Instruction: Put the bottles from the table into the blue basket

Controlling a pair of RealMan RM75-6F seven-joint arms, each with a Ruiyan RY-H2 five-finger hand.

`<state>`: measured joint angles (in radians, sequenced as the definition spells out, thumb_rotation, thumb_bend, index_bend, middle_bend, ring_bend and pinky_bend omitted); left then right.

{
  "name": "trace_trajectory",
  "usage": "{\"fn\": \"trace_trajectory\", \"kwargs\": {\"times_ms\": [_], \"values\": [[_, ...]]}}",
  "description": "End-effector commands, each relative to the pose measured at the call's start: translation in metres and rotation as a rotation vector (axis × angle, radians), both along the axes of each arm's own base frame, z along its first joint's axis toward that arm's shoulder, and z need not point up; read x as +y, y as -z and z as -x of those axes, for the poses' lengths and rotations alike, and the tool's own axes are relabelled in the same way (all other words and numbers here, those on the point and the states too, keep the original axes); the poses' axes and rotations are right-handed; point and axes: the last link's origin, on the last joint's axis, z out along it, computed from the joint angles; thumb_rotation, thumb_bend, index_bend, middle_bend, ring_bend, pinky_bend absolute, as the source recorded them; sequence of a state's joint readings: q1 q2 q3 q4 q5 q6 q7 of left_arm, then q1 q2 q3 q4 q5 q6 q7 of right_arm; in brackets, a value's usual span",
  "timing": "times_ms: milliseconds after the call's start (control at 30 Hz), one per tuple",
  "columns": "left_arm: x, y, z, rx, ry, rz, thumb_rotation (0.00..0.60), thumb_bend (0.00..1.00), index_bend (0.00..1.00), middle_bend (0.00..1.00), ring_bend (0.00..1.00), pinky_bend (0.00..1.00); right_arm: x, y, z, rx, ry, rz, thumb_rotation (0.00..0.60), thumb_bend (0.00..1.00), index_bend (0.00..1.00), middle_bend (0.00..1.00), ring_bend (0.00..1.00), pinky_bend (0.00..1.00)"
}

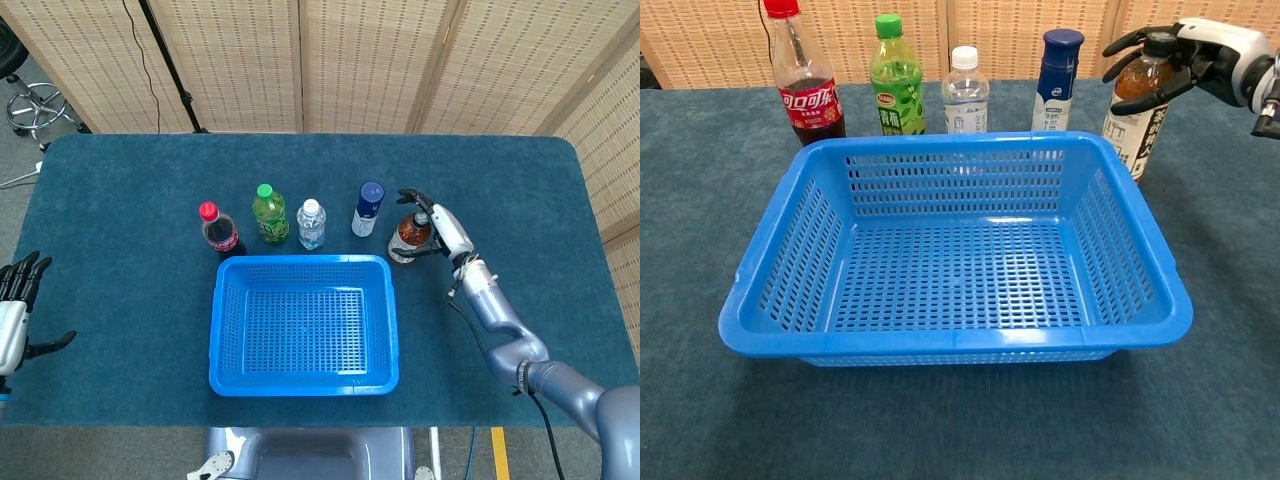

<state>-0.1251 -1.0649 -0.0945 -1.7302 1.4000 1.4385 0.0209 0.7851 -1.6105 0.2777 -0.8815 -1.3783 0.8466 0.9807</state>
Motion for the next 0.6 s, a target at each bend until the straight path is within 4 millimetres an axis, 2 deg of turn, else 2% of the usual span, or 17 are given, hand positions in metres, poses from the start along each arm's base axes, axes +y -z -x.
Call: {"fn": "trace_trajectory", "kwargs": {"times_ms": [33,133,300,400,433,600], "values": [[0.0,-0.001,0.0,-0.004,0.001,-0.001,0.6,0.03,0.0,0.0,0.0,0.0,-0.004,-0.003,0.003,-0.039,0.026,0.067,0.6,0.04,0.59,0.7,0.61,0.81],[-0.001,-0.002,0.0,-0.013,0.007,-0.001,0.6,0.03,0.0,0.0,0.0,0.0,-0.002,-0.009,0.005,-0.05,0.02,0.098,0.6,0.11,0.62,0.72,0.65,0.87],[-0.002,-0.002,0.0,-0.015,0.013,0.003,0.6,0.03,0.0,0.0,0.0,0.0,0.003,-0.023,0.001,-0.045,-0.019,0.136,0.6,0.15,0.62,0.73,0.65,0.9],[-0.003,-0.003,0.0,-0.019,0.015,0.004,0.6,0.03,0.0,0.0,0.0,0.0,0.006,-0.039,-0.006,-0.06,-0.057,0.166,0.6,0.15,0.63,0.73,0.66,0.9],[-0.003,-0.004,-0.001,-0.024,0.021,0.001,0.6,0.03,0.0,0.0,0.0,0.0,0.012,-0.061,-0.022,-0.112,-0.121,0.206,0.6,0.15,0.63,0.73,0.66,0.9],[-0.005,-0.005,-0.001,-0.034,0.025,-0.002,0.6,0.03,0.0,0.0,0.0,0.0,0.036,-0.102,-0.06,-0.225,-0.205,0.16,0.6,0.16,0.63,0.73,0.66,0.9]]}}
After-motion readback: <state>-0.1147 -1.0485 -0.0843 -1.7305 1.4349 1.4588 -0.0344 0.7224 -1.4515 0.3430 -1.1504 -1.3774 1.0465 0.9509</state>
